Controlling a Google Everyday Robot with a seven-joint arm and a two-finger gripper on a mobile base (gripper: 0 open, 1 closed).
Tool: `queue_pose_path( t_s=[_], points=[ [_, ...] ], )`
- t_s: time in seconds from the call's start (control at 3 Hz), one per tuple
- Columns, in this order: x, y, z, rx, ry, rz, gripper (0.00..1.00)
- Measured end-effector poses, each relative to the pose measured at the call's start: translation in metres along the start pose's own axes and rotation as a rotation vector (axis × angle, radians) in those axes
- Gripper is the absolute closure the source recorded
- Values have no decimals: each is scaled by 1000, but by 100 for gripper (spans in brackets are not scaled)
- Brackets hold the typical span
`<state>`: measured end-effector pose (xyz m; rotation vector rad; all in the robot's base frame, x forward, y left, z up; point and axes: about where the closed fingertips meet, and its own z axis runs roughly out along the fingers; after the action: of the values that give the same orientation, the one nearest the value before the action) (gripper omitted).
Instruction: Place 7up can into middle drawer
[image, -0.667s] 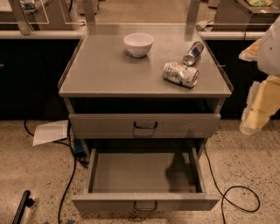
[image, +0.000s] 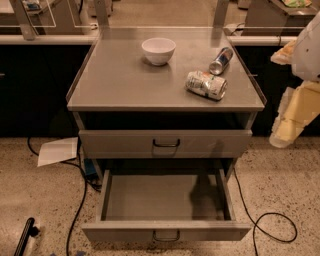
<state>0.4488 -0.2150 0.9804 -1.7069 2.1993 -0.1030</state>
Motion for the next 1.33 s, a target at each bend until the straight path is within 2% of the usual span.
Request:
queue_pose_path(
  t_s=[0.33, 0.67, 1.0, 1.33],
  points=[
    [-4, -24, 8, 5, -56, 11, 0],
    [-9, -57, 21, -24, -117, 32, 0],
    [-20, -88, 40, -31, -172, 62, 0],
    [-26, -110, 53, 11, -209, 124, 0]
  ],
)
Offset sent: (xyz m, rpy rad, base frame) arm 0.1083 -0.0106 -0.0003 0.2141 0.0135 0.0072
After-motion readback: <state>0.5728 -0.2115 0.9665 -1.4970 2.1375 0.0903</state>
